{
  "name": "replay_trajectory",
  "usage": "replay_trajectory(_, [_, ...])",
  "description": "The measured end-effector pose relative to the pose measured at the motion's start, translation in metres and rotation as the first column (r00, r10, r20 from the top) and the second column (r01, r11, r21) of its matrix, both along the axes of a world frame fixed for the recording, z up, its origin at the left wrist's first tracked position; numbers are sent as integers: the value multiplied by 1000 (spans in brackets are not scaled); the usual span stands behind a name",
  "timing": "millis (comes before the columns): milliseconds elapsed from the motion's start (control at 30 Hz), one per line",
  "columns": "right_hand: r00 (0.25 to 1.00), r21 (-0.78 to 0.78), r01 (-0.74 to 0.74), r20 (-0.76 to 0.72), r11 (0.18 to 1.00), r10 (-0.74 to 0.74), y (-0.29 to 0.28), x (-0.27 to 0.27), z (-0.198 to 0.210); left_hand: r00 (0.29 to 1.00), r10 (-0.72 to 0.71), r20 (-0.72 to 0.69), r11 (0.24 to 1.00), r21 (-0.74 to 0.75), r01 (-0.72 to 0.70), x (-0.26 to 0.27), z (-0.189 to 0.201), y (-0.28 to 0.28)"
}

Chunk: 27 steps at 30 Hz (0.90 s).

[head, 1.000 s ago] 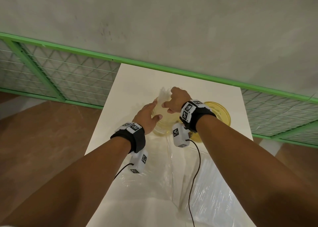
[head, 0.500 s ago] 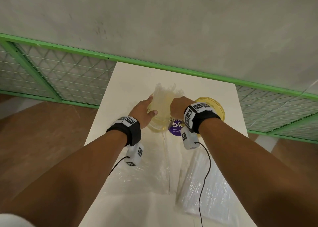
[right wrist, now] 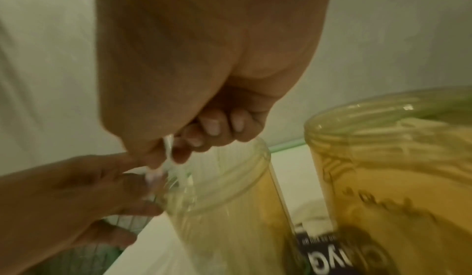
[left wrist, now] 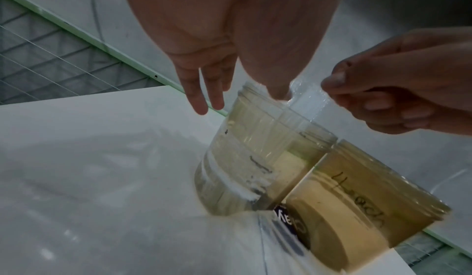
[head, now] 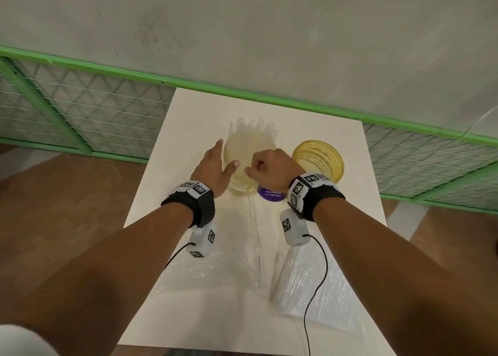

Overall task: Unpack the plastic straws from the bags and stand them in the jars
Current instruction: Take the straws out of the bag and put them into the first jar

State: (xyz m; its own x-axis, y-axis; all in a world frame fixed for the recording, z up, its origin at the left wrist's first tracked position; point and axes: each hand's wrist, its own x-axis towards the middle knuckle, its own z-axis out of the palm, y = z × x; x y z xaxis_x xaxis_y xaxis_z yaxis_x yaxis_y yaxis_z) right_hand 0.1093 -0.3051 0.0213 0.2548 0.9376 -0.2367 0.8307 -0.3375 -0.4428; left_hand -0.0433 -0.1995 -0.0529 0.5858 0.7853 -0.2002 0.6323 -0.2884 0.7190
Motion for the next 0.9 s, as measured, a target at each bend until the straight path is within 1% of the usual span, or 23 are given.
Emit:
replay_trajectory(67, [998,-46,-5,-63,999,2,-12,-7,-14,998,62,-7,998,-3,-62,-10,-5,-8])
replay_trajectory(100, [998,-96,-4,-65,995,-2,-18,-9,-23,996,73,-56,997,25,-72,-17,-8,-11])
replay_trajectory(167, [999,-245,-14,-51,969,1,-31,-10,-46,965,39,-258,996,86,-17,-35,-14,-14])
replay_trajectory(233, [998,-381,-30,-65,924,6,-46,-13,-67,874,-30,-486,995,70,73,-59,-23,-15])
replay_trajectory(267, [998,-419,-39,-69,907,12,-54,-15,-75,824,-60,-563,994,40,100,-72,-29,-17])
replay_trajectory(333, [997,-441,-61,-76,896,30,-66,-23,-88,759,-125,-639,990,-35,134,-97,-44,-22])
replay_trajectory(367, [995,-429,-73,-86,900,40,-69,-27,-94,746,-157,-647,987,-73,145,-107,-51,-26])
replay_trajectory(400, [994,-417,-92,-96,904,56,-69,-32,-98,748,-178,-639,984,-100,150,-114,-57,-30])
replay_trajectory(500, [983,-453,-180,-121,873,140,-67,-45,-108,810,-197,-552,980,-128,151,-120,-64,-38])
replay_trajectory(567, [977,-495,-210,-126,843,170,-66,-53,-114,827,-205,-524,979,-108,174,-117,-65,-42])
replay_trajectory(633, [979,-495,-205,-114,845,170,-65,-59,-119,830,-203,-519,978,-77,192,-117,-67,-45])
replay_trajectory(733, [990,-496,-144,-65,856,129,-63,-63,-124,841,-200,-502,979,-59,197,-119,-71,-47])
replay_trajectory(800, [993,-515,-115,-33,850,115,-63,-66,-126,843,-212,-495,975,-53,214,-120,-73,-47])
replay_trajectory(900, [985,-543,-92,72,834,155,-63,-71,-126,838,-238,-491,968,-51,245,-119,-73,-49])
